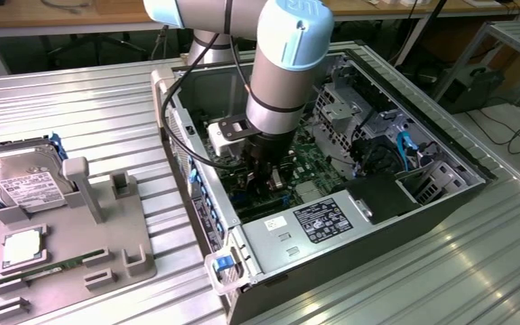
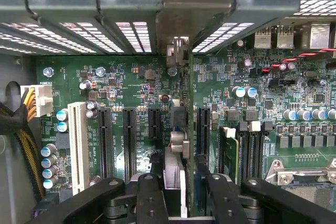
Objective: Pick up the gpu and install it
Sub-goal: 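Insert the gpu into the slot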
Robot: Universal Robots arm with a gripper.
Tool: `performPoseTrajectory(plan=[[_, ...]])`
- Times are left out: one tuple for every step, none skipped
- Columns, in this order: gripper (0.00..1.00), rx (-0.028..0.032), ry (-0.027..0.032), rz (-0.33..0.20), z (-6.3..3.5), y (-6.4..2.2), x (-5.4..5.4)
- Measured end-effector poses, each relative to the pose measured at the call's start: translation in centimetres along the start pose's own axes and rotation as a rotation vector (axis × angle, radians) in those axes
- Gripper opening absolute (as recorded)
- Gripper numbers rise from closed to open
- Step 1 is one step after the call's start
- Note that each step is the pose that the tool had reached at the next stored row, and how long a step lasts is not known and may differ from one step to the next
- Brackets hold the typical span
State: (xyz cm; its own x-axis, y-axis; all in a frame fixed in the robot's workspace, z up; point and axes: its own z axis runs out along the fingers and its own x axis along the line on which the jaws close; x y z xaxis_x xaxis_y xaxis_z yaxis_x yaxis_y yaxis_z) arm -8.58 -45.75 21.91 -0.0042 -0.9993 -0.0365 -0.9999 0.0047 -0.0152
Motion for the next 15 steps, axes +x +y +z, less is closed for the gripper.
performPoseTrajectory(plan=[[0.36, -0.0001, 0.0001, 0.000, -0.01, 0.00, 0.00], [0.36, -0.0001, 0.0001, 0.000, -0.01, 0.00, 0.00], [0.36, -0.0001, 0.0002, 0.000, -0.01, 0.00, 0.00], [0.36, -0.0001, 0.0002, 0.000, -0.01, 0.00, 0.00], [0.36, -0.0001, 0.0002, 0.000, -0.01, 0.00, 0.00], [0.35, -0.0003, 0.0008, 0.000, -0.02, 0.00, 0.01], [0.35, -0.0002, 0.0007, 0.000, -0.03, 0.00, 0.01], [0.28, -0.0002, 0.0005, 0.000, -0.02, 0.00, 0.01], [0.28, -0.0002, 0.0005, 0.000, -0.02, 0.00, 0.01], [0.28, -0.0002, 0.0004, 0.000, -0.02, 0.00, 0.01], [0.28, -0.0002, 0.0003, 0.000, -0.02, 0.00, 0.00], [0.28, -0.0001, 0.0003, 0.000, -0.01, 0.00, 0.00], [0.28, -0.0001, 0.0001, 0.000, -0.01, 0.00, 0.00], [0.29, 0.0000, -0.0003, 0.000, 0.00, 0.00, -0.01], [0.29, 0.0000, 0.0000, 0.000, 0.00, 0.00, 0.00]])
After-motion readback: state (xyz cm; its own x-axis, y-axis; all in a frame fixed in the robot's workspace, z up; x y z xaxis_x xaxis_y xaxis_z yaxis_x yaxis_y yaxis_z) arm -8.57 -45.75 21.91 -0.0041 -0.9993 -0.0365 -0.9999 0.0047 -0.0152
